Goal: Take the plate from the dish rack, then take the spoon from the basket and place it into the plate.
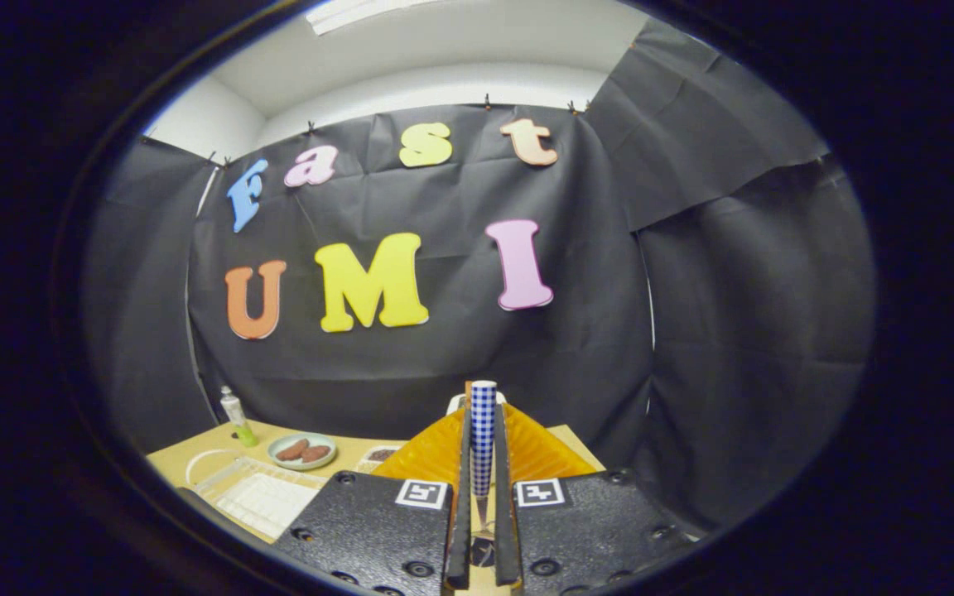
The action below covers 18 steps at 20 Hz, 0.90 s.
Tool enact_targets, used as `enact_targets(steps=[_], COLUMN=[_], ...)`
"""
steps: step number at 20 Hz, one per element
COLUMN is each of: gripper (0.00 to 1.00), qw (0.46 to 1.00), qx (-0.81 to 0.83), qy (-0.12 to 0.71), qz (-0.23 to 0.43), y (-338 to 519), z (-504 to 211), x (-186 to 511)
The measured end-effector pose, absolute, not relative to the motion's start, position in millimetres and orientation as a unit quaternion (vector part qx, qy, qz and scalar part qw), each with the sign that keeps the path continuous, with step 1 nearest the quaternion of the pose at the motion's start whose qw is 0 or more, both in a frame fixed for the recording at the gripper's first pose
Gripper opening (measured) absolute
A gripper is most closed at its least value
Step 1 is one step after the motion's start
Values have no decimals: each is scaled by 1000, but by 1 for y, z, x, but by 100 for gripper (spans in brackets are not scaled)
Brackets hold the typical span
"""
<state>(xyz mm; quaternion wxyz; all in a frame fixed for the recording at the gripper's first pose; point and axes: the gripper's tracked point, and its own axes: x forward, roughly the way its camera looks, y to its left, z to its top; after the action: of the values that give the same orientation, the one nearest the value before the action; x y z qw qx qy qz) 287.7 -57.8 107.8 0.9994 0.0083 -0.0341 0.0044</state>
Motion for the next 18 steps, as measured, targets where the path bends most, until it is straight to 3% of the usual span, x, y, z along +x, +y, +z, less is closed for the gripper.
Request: enact_targets(steps=[10,18], gripper=[16,17], qw=[996,993], qx=[33,1], qy=[-56,-63], qz=[55,96], y=[60,158], z=[167,93], x=[138,89])
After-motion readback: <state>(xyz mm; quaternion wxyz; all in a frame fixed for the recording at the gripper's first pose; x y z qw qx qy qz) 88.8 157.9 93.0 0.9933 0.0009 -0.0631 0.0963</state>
